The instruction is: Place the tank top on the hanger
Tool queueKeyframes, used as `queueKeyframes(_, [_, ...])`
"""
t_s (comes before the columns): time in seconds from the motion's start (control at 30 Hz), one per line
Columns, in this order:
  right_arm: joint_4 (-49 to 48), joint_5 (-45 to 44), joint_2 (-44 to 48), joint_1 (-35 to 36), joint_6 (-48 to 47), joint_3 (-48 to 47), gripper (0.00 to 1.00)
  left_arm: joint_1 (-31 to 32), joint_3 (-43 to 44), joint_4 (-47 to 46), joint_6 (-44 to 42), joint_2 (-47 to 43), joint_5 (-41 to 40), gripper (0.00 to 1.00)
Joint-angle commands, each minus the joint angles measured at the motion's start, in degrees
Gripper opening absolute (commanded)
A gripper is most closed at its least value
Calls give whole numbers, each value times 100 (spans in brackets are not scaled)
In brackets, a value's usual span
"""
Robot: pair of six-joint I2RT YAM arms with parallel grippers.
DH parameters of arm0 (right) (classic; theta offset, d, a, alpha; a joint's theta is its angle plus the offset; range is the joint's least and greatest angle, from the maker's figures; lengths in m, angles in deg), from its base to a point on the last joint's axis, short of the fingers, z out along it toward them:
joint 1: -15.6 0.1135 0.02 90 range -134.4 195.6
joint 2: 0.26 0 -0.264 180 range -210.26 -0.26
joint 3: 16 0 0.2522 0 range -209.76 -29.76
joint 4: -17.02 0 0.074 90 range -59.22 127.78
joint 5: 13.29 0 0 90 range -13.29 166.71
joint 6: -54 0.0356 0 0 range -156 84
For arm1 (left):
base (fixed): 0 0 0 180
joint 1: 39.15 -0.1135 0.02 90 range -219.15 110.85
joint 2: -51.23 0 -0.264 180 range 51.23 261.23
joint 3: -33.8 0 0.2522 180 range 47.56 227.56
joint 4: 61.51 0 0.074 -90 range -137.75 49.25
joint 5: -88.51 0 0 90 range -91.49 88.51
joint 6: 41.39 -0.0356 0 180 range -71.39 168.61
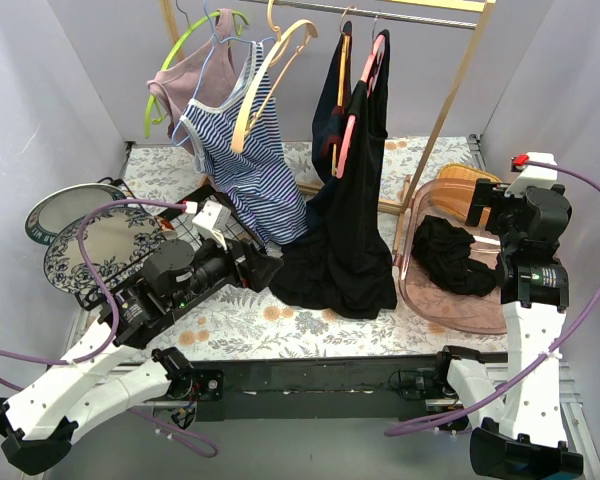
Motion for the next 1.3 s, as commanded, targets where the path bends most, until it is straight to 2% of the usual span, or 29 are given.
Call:
queueKeyframes(0.0, [-412, -72, 34, -31, -350, 82, 98, -31, -38, -137, -61, -18, -90, 98])
queueKeyframes(0.3, [-131, 762, -422, -84, -1072, 223, 99, -31, -143, -208, -69, -70, -152, 98])
queueKeyframes(0.4, [-122, 1385, -659, -312, -1177, 241, 98, -31, -214, -260, -78, -123, -169, 98])
queueKeyframes(0.5, [-17, 2386, -1002, -891, -1264, 109, 97, -31, -293, -339, -69, -123, -169, 98])
queueKeyframes(0.63, [202, 4360, -1538, -2128, -1467, -67, 96, -31, -468, -550, 1, -114, -117, 98])
queueKeyframes(0.73, [518, 5242, -2162, -2456, -1720, -242, 91, -31, -618, -734, 45, -97, -73, 98])
queueKeyframes(0.83, [1212, 5744, -2839, -2457, -2159, -409, 82, -31, -793, -954, 27, -36, -73, 98])
queueKeyframes(0.97, [1328, 5598, -3480, -2361, -2162, -340, 75, -31, -899, -1139, -60, 131, -81, 98])
queueKeyframes(1.2, [56, 4280, -3798, -1553, -1407, 223, 73, -31, -1057, -1447, -52, 422, 33, 98])
queueKeyframes(1.27, [-69, 4147, -3982, -1421, -1257, 197, 68, -31, -1084, -1473, 27, 448, 76, 98])
